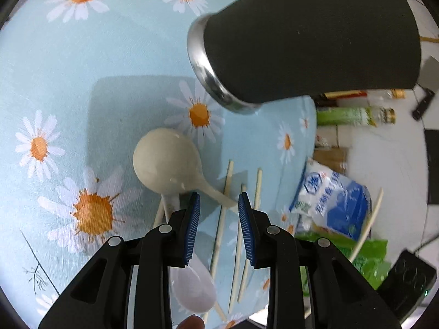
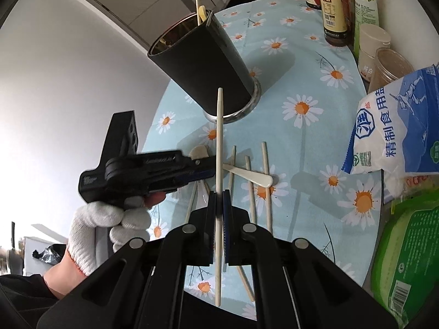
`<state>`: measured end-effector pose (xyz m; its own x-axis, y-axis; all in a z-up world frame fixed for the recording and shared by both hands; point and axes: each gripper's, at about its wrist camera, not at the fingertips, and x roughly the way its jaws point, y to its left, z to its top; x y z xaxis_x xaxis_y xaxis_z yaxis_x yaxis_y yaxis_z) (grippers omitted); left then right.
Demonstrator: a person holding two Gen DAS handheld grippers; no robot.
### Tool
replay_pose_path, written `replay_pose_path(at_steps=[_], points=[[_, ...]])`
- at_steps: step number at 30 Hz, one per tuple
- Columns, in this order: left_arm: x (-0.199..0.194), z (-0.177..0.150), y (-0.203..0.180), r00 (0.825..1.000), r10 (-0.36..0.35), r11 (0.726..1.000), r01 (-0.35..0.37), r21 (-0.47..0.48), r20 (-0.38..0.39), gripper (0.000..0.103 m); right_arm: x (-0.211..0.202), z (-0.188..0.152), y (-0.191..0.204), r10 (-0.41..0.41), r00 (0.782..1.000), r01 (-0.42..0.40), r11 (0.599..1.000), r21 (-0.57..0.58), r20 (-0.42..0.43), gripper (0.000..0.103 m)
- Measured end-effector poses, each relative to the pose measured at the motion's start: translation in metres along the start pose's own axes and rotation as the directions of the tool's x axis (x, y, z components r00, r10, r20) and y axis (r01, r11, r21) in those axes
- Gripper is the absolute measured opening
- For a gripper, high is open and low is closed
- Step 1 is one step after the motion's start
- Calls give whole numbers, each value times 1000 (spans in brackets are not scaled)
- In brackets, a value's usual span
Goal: Organize utensils
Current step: 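Close the left gripper on the white ladle handle while the right gripper lifts the chopstick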
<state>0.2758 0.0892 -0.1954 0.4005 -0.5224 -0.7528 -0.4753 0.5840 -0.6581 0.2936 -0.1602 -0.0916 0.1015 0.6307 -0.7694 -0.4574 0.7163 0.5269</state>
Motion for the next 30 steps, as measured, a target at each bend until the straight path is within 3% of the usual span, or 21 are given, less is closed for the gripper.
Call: replay_pose_path(at_steps=[3, 10, 14, 20, 25, 30], points=[[2, 3, -2, 999, 43, 997, -41, -69, 27, 28, -5, -3, -5, 30, 1000, -30, 999, -10, 1, 6], [5, 11, -19, 985, 166, 983, -162, -87, 49, 28, -26, -10, -23, 126, 992, -126, 992, -5, 16, 6], [13, 15, -36, 957, 283, 959, -281, -47, 55, 27, -33, -14, -32, 168, 986, -168, 986, -11, 17, 6], [24, 18, -54, 899, 431, 902, -429, -40, 82, 19, -36, -20, -45, 243, 970, -242, 970, -5, 9, 6], [27, 18, -56, 876, 471, 882, -467, -64, 101, 17, -40, -24, -46, 278, 961, -277, 960, -38, 4, 6], [26, 15, -52, 885, 441, 897, -431, -99, 150, 9, -44, -24, -49, 306, 952, -306, 951, -40, -5, 6]])
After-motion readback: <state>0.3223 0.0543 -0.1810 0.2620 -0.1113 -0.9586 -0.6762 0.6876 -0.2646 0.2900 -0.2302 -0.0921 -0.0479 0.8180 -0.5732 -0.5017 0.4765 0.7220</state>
